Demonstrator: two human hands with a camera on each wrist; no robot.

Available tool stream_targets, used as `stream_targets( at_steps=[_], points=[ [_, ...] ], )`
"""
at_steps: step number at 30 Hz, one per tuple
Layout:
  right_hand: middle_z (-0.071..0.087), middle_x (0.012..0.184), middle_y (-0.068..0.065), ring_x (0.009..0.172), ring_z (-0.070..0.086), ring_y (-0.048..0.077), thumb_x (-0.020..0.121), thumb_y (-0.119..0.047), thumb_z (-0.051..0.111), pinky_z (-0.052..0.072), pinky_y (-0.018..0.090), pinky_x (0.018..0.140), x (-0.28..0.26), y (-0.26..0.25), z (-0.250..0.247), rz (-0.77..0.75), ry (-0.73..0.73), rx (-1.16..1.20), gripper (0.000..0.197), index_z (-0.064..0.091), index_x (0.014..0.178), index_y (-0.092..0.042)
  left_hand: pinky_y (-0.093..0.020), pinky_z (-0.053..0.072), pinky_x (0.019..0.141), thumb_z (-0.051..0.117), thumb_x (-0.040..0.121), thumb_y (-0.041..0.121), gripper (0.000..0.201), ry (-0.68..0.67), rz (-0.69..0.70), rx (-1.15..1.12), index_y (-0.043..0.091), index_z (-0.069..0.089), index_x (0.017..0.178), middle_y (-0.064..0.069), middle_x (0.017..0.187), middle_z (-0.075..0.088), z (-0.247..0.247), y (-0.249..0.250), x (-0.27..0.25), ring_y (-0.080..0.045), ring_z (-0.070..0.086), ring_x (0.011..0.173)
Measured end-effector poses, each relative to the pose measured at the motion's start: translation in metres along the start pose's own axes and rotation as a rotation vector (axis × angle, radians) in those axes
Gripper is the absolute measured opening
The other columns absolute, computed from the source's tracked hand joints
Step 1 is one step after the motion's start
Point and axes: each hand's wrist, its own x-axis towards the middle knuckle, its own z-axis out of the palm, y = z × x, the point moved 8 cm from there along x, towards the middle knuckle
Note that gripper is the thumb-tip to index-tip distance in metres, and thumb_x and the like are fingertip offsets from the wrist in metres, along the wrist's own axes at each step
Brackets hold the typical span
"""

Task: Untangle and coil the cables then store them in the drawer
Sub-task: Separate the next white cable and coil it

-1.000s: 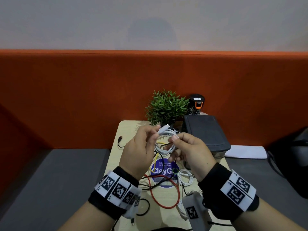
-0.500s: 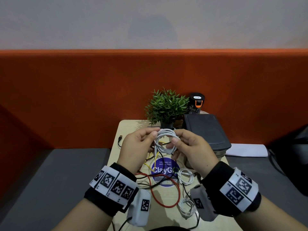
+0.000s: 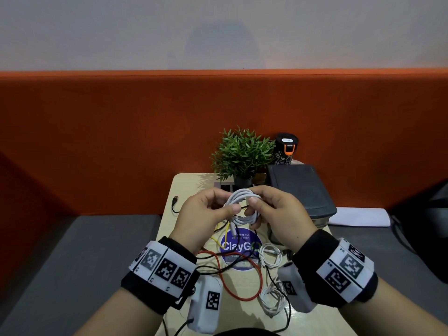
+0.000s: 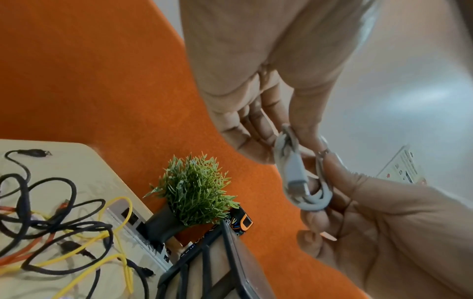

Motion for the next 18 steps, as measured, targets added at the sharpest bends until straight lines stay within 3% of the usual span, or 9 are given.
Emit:
stream_targets(
  at_steps=[6,9,12,15,18],
  points=[
    [0.067,0.070,-0.001,0.063,0.062,0.033,0.098,-0.017,0.050,0.055,0.049,0.068,0.001,0.004,0.000,0.017,-0.026,-0.006,0.020,0.068,0.096,-0.024,-0.019,0.050,0.064,0.069,0.076,-0.007,0.017,-0.061,0.009,-0.069,0.006,0.065,0.085,0.001,0.075,0.071,0.005,0.001,-0.001,-0.009,0.064,0.071],
    [0.064,0.065,-0.003,0.057,0.057,0.021,0.098,-0.017,0.049,0.051,0.042,0.064,0.002,0.004,0.000,0.028,-0.029,-0.020,0.020,0.066,0.090,-0.021,-0.025,0.050,0.072,0.068,0.078,-0.005,0.035,-0.087,0.008,-0.071,0.014,0.057,0.105,0.001,0.078,0.071,0.010,0.001,-0.003,-0.013,0.066,0.080],
    [0.062,0.064,-0.003,0.060,0.055,0.022,0.099,-0.016,0.047,0.048,0.040,0.061,0.001,0.003,0.003,0.013,-0.070,0.033,0.020,0.065,0.090,-0.018,-0.024,0.051,0.074,0.066,0.078,-0.005,0.051,-0.127,0.013,-0.131,0.023,0.047,0.116,-0.006,0.083,0.071,0.013,0.004,-0.003,-0.018,0.066,0.085],
    [0.061,0.064,-0.002,0.061,0.054,0.024,0.099,-0.014,0.047,0.048,0.036,0.060,0.001,0.000,0.004,0.016,-0.092,0.101,0.019,0.065,0.092,-0.014,-0.025,0.052,0.071,0.070,0.072,-0.005,0.054,-0.160,-0.001,-0.265,0.021,0.048,0.114,-0.017,0.093,0.069,0.013,0.005,-0.003,-0.021,0.065,0.086],
    [0.064,0.068,-0.001,0.057,0.055,0.022,0.098,-0.013,0.049,0.048,0.036,0.060,0.000,-0.005,0.002,-0.012,-0.072,0.132,0.019,0.066,0.090,-0.015,-0.025,0.053,0.072,0.068,0.066,-0.008,0.052,-0.170,-0.005,-0.406,0.016,0.053,0.110,-0.014,0.090,0.069,0.014,0.007,-0.001,-0.019,0.066,0.082]
  ],
)
